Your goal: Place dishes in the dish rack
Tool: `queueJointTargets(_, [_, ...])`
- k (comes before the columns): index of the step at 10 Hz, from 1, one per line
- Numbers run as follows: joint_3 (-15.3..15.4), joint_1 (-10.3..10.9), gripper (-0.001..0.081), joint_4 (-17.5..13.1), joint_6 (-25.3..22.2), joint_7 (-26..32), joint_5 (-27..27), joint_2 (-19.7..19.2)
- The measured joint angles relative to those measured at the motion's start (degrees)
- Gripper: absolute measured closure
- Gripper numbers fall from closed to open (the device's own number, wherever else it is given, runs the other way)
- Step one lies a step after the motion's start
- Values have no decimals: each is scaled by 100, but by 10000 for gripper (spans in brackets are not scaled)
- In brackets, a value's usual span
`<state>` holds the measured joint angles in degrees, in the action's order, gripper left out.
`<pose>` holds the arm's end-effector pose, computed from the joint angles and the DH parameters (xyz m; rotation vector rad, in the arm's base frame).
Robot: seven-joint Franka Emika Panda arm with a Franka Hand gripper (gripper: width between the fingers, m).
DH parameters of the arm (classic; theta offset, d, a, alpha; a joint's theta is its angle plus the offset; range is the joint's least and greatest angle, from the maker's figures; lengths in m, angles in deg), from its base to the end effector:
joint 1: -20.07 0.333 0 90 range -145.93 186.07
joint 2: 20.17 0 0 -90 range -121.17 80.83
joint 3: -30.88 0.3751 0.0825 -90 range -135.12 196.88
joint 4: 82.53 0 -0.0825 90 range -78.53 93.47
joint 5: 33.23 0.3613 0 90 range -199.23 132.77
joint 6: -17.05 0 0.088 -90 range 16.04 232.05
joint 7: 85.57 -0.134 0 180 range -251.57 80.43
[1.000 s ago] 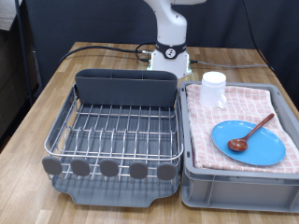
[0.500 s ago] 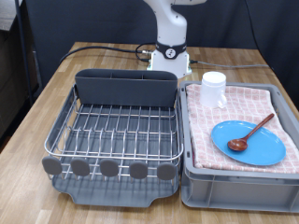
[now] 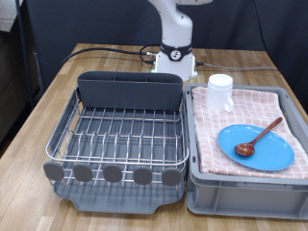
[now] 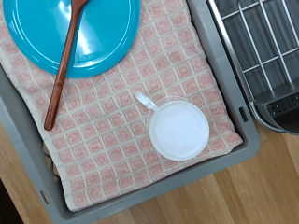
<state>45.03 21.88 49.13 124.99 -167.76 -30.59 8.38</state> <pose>0.3466 0.1216 0.5675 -2.5909 1.7600 -0.1603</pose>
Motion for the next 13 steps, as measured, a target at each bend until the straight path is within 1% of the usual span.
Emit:
queueJointTargets(3, [302,-1,4,-429,5,-834,-248,-594])
queueJointTargets(4, [404,-1,4,-514,123,-1150,-363,-742])
queueJointTargets(6, [581,-1,4,-519,587,-1737,-554,-942])
queueJointTargets(8, [674,0,4,-517,878,-1963,-616,-1119])
queueJointTargets(9, [710,0,4,-556,885,-1979,-663,-1223])
queueJointTargets(13, [825,0,4,-910,856,-2124,-921,-1697])
